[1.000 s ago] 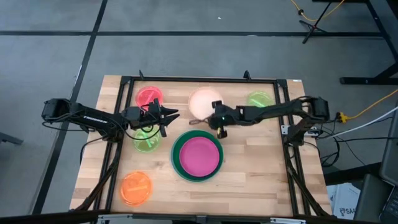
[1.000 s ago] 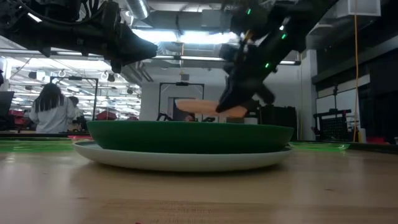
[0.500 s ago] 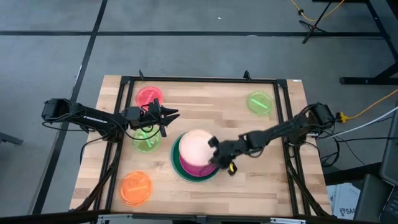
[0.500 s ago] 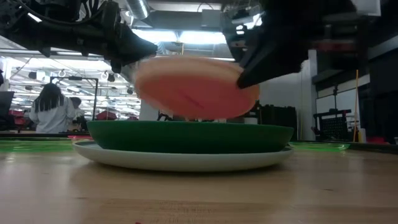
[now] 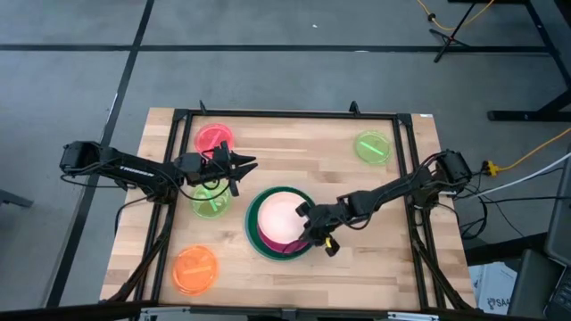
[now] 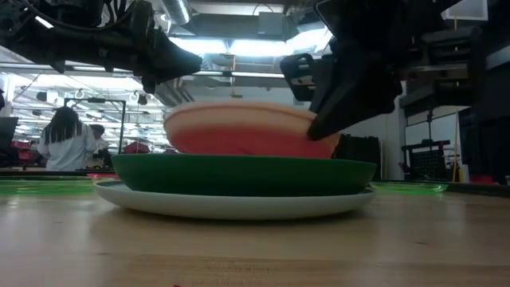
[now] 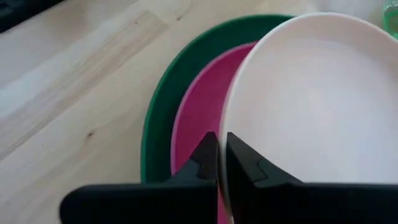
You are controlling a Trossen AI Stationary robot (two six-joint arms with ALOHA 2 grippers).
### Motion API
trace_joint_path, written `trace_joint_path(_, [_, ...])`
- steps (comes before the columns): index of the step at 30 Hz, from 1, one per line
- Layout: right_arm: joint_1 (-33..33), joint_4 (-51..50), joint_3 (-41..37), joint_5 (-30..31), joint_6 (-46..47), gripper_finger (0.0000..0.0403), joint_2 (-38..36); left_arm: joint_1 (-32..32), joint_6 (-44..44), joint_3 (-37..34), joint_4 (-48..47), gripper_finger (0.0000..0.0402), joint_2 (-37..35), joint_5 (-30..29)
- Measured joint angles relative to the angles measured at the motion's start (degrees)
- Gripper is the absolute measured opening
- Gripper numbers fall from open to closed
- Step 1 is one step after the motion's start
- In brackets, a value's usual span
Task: Stack plastic plates
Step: Stack the orange plate on top of the pink plate, then stack the top green plate on top of the white plate
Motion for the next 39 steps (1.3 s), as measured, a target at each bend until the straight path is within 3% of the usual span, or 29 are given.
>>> trace_joint_path(4, [0.0,0.5,0.0,0.1,0.0,0.003,0.0,0.0,0.0,0.0,-0.1,0.0101,0.0,0.0])
trace_joint_path(9, [0.0,0.2,0.0,0.4,1.4,0.0092,0.0,0.0,0.1,0.0,-0.1,0.0101,0.0,0.0])
trace_joint_path(15, [0.1,-3.8,0.0,4.7,3.9,0.0143,-4.2,0.0,0.1,0.0,-0.1,0.0101,0.0,0.0])
trace_joint_path(23, [0.1,-19.8,0.0,12.9,12.0,0.0151,-15.8,0.0,0.0,0.0,-0.2,0.0101,0.0,0.0])
trace_joint_path(30, [-0.8,-32.4,-1.4,27.1,18.0,0.0152,-22.5,0.0,0.0,0.0,-0.3,0.0101,0.0,0.0])
trace_joint_path(35, [-6.2,-32.9,-6.7,27.1,19.8,0.0152,-26.5,0.0,0.1,0.0,-0.4,0.0101,0.0,0.1])
trace_joint_path(39, [-14.4,-32.6,-10.8,27.2,20.1,0.0152,-28.7,0.0,0.1,0.0,-0.1,0.0101,0.0,0.1])
